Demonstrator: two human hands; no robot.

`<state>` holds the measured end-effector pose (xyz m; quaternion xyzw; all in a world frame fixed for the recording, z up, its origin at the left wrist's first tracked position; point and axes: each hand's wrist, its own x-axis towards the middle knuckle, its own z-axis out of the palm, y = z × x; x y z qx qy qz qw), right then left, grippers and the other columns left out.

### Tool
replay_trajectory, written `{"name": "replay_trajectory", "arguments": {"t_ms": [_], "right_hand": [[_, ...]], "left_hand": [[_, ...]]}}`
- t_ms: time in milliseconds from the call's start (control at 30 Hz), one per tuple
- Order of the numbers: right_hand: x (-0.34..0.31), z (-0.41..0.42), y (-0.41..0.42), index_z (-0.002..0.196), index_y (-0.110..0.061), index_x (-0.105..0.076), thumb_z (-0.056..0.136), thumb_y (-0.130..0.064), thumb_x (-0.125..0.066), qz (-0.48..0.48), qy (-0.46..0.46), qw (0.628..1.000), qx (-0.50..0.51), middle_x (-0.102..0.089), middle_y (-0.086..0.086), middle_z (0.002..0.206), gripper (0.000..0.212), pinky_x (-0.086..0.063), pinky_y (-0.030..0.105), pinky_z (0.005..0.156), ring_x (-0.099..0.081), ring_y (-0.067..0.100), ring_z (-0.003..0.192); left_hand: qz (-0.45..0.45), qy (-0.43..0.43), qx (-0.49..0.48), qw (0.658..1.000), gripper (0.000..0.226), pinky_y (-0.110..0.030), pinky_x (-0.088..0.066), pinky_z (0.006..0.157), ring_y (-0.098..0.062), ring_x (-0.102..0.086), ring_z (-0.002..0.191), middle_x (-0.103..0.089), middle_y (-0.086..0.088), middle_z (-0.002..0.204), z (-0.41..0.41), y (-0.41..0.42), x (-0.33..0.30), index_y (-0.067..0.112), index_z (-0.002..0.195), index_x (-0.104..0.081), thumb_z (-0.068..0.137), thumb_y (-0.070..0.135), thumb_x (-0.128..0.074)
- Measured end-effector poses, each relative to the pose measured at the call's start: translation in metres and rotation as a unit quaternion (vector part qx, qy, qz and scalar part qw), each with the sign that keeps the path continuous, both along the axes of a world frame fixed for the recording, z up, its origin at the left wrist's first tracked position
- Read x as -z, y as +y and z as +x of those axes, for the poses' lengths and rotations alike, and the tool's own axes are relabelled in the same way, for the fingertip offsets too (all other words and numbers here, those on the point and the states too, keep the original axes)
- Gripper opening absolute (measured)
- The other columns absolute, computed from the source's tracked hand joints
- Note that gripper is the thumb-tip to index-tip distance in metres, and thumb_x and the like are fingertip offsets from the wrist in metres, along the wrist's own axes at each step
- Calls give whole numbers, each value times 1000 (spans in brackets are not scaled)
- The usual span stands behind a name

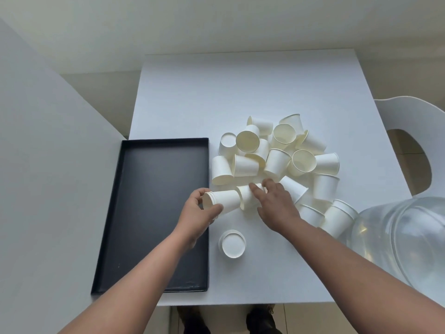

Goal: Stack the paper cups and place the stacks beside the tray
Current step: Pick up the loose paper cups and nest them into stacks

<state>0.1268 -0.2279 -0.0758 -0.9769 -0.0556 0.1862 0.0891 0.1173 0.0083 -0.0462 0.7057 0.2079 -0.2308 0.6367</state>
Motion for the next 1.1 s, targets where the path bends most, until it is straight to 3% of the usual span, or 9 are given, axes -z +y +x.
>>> {"name": "replay_trajectory", "arguments": {"t_ms": [167,400,567,733,833,933,1100], "right_hand": [[4,-10,5,149,-20,-36,92,-18,-62,63,26,997,23,-31,4,156,63,-46,40,97,-46,33,121],[-12,-18,11,141,-20,-51,85,-19,-76,235,-16,972,17,-52,-2,140,61,-50,38,94,-56,24,118],[-24,-20,15,139,-16,-56,82,-15,-79,259,-73,963,1,-57,1,136,62,-52,36,90,-59,25,116],[-24,-31,9,142,-15,-57,82,-20,-81,262,-98,960,-10,-58,2,139,65,-55,46,90,-60,28,118],[-25,-27,-9,147,-19,-53,75,-45,-86,219,-109,970,-1,-52,2,149,83,-49,47,103,-53,27,131],[-25,-14,-34,150,-22,-49,67,-72,-79,98,-120,986,67,-48,1,154,101,-38,46,111,-44,26,139],[-14,3,-70,141,-17,-54,81,-66,-71,1,-105,986,132,-56,3,143,80,-41,42,105,-49,27,132]], "left_hand": [[-12,8,14,1000,50,-26,-61,73,-5,-72,82,-66,8,121,-2,3,8,29,129,-61,87,16,-84],[-95,27,53,994,47,-36,-63,89,-7,-75,95,-70,8,123,2,-6,-2,31,127,-63,89,12,-83],[-122,28,55,991,50,-30,-62,80,-12,-76,96,-65,-3,132,8,-13,-10,28,130,-63,87,12,-85],[-130,39,81,987,53,-32,-61,78,-20,-77,95,-66,-12,130,8,-14,-11,23,127,-66,81,12,-91],[-123,33,75,989,56,-34,-62,76,-24,-77,96,-67,-13,128,7,-20,-11,25,121,-69,72,19,-96],[-96,22,48,994,60,-37,-64,79,-27,-75,102,-66,-10,128,5,-24,-7,27,120,-69,66,26,-94],[-86,17,31,996,62,-39,-65,81,-23,-74,100,-66,-8,127,5,-20,-3,27,124,-67,68,25,-93]]}}
